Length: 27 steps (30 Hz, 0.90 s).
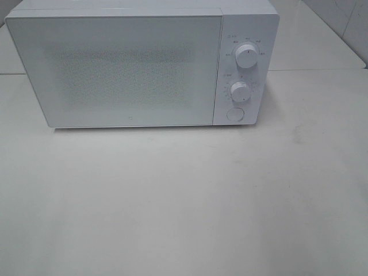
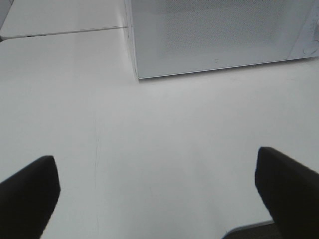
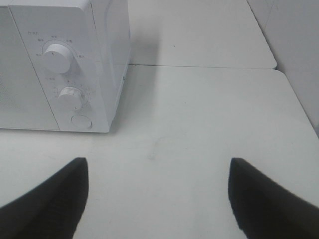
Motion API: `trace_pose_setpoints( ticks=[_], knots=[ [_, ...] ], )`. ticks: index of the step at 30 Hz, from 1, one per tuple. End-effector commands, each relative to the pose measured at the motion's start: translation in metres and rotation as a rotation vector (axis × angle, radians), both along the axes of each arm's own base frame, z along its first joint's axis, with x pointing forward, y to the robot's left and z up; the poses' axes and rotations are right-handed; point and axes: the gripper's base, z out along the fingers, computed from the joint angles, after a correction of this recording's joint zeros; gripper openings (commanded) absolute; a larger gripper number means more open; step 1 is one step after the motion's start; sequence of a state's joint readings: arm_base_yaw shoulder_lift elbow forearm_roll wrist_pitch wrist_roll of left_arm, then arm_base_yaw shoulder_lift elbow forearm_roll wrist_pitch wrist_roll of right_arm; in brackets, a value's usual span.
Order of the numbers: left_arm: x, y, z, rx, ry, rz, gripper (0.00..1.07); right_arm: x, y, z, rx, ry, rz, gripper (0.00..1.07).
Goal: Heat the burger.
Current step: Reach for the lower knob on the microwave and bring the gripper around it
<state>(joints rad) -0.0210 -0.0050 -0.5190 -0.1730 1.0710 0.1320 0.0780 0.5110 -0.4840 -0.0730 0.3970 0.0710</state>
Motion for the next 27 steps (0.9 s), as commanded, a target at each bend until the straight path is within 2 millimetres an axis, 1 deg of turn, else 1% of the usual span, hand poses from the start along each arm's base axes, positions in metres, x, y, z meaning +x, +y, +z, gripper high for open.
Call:
trace_pose_setpoints(
  ticks=[1, 2, 3, 4, 5, 6, 7, 9, 10, 11, 13, 14, 16, 17, 18, 19, 20, 21, 22, 23, 24, 26, 27],
  knots=[
    [-0.004, -0.001, -0.001, -0.017, -0.022, 0.0, 1.0, 0.016, 0.001, -0.001, 0.001, -0.022, 0.005, 0.76],
    [-0.004, -0.001, -0.001, -0.017, -0.022, 0.0, 1.0, 0.016, 0.001, -0.001, 0.001, -0.022, 0.005, 0.76],
    [-0.004, -0.001, -0.001, -0.017, -0.022, 0.0, 1.0, 0.026, 0.002, -0.004, 0.003, -0.017, 0.008, 0.76],
    [-0.004, -0.001, -0.001, -0.017, -0.022, 0.0, 1.0, 0.026, 0.002, -0.004, 0.003, -0.017, 0.008, 0.76],
    [-0.004, -0.001, -0.001, -0.017, -0.022, 0.0, 1.0, 0.035, 0.003, -0.006, 0.004, -0.022, 0.011, 0.76],
    [-0.004, -0.001, -0.001, -0.017, -0.022, 0.0, 1.0, 0.04, 0.004, -0.007, 0.004, -0.023, 0.012, 0.76],
    [-0.004, -0.001, -0.001, -0.017, -0.022, 0.0, 1.0, 0.04, 0.004, -0.007, 0.004, -0.023, 0.012, 0.76],
    [-0.004, -0.001, -0.001, -0.017, -0.022, 0.0, 1.0, 0.053, 0.005, -0.01, 0.008, -0.036, 0.016, 0.76],
    [-0.004, -0.001, -0.001, -0.017, -0.022, 0.0, 1.0, 0.053, 0.005, -0.01, 0.008, -0.036, 0.016, 0.76],
    [-0.004, -0.001, -0.001, -0.017, -0.022, 0.0, 1.0, 0.061, 0.006, -0.013, 0.008, -0.043, 0.019, 0.76],
    [-0.004, -0.001, -0.001, -0.017, -0.022, 0.0, 1.0, 0.065, 0.006, -0.014, 0.008, -0.048, 0.021, 0.76],
    [-0.004, -0.001, -0.001, -0.017, -0.022, 0.0, 1.0, 0.074, 0.007, -0.017, 0.018, -0.059, 0.021, 0.76],
    [-0.004, -0.001, -0.001, -0.017, -0.022, 0.0, 1.0, 0.077, 0.008, -0.019, 0.025, -0.07, 0.021, 0.76],
    [-0.004, -0.001, -0.001, -0.017, -0.022, 0.0, 1.0, 0.084, 0.009, -0.022, 0.037, -0.1, 0.022, 0.76],
    [-0.004, -0.001, -0.001, -0.017, -0.022, 0.0, 1.0, 0.084, 0.009, -0.022, 0.037, -0.1, 0.022, 0.76],
    [-0.004, -0.001, -0.001, -0.017, -0.022, 0.0, 1.0, 0.09, 0.01, -0.029, 0.045, -0.145, 0.029, 0.76],
    [-0.004, -0.001, -0.001, -0.017, -0.022, 0.0, 1.0, 0.093, 0.01, -0.033, 0.049, -0.16, 0.031, 0.76],
    [-0.004, -0.001, -0.001, -0.017, -0.022, 0.0, 1.0, 0.093, 0.01, -0.033, 0.049, -0.16, 0.031, 0.76],
    [-0.004, -0.001, -0.001, -0.017, -0.022, 0.0, 1.0, 0.096, 0.011, -0.039, 0.058, -0.203, 0.036, 0.76],
    [-0.004, -0.001, -0.001, -0.017, -0.022, 0.0, 1.0, 0.098, 0.012, -0.044, 0.06, -0.207, 0.038, 0.76],
    [-0.004, -0.001, -0.001, -0.017, -0.022, 0.0, 1.0, 0.098, 0.012, -0.044, 0.06, -0.207, 0.038, 0.76],
    [-0.004, -0.001, -0.001, -0.017, -0.022, 0.0, 1.0, 0.101, 0.012, -0.057, 0.066, -0.223, 0.041, 0.76],
    [-0.004, -0.001, -0.001, -0.017, -0.022, 0.0, 1.0, 0.101, 0.012, -0.057, 0.066, -0.223, 0.041, 0.76]
  ],
)
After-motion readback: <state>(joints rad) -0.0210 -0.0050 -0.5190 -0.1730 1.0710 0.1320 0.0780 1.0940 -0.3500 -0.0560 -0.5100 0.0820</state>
